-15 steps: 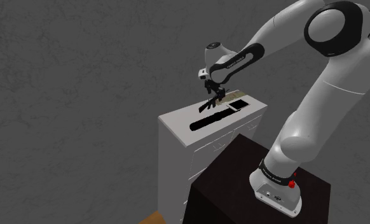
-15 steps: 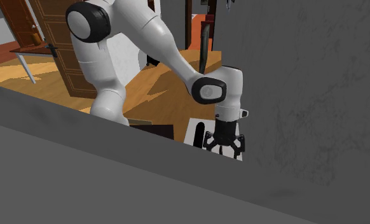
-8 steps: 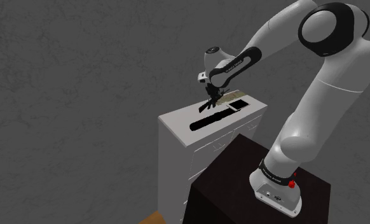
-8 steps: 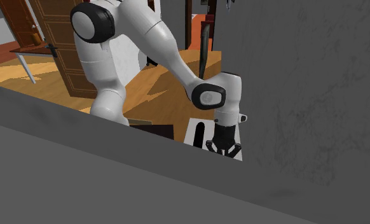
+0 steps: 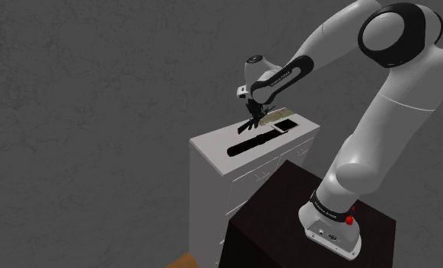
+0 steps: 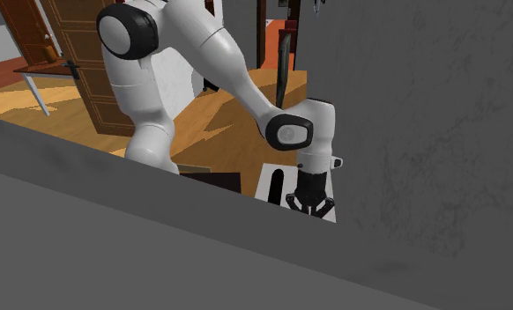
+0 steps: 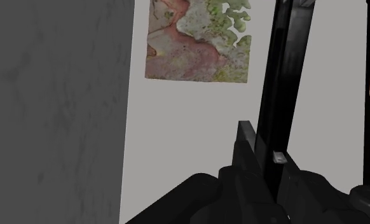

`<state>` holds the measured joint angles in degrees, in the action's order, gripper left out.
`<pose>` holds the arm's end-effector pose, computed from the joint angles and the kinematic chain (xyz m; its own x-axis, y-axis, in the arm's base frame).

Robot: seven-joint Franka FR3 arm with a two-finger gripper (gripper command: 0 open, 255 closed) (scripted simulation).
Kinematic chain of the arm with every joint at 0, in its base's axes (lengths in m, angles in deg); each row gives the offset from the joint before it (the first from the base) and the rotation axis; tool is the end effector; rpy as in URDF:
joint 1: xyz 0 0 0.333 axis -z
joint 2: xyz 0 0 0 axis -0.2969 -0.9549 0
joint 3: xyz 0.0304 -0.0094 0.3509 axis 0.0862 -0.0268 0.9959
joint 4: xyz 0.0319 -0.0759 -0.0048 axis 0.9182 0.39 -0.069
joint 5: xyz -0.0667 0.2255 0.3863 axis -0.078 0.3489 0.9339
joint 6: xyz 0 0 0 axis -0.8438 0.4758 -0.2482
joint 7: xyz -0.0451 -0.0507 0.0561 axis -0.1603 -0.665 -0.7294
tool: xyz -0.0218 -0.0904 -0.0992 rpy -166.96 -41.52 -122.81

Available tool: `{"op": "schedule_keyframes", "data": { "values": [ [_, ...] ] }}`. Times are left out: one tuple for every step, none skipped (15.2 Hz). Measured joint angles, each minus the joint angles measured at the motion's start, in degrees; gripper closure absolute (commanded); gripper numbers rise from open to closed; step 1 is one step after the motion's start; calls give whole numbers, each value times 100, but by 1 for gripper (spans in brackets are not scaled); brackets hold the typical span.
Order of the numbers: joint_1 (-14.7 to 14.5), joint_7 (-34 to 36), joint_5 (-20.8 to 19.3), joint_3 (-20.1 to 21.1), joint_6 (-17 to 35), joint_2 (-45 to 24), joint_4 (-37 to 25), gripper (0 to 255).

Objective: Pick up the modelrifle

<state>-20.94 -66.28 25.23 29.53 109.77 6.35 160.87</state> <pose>0.5082 -0.1683 0.2918 0.1969 0.9173 -0.3462 0.9796 -0.1982 0.0318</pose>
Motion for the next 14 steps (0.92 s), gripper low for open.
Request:
{"op": "schedule_keyframes", "data": {
  "values": [
    [-3,-27,16,3,-58,33,-28,255],
    [-3,-60,24,3,-130,92,-48,255],
    [-12,-85,44,13,-214,140,-85,255],
    [-16,-101,49,18,-274,193,-94,255],
    [-22,-119,58,26,-343,241,-116,255],
    [-33,-134,68,40,-437,317,-133,255],
    [-33,-171,83,40,-506,356,-169,255],
    [-41,-195,99,49,-592,405,-208,255],
    [-40,-234,112,48,-661,447,-243,255],
    [-42,-257,118,53,-732,498,-267,255],
    [-46,-280,126,60,-809,553,-291,255],
    [-48,-310,136,65,-890,606,-324,255],
    [-54,-338,153,71,-969,640,-372,255],
    [-64,-348,164,86,-1043,680,-404,255]
  ]
}}
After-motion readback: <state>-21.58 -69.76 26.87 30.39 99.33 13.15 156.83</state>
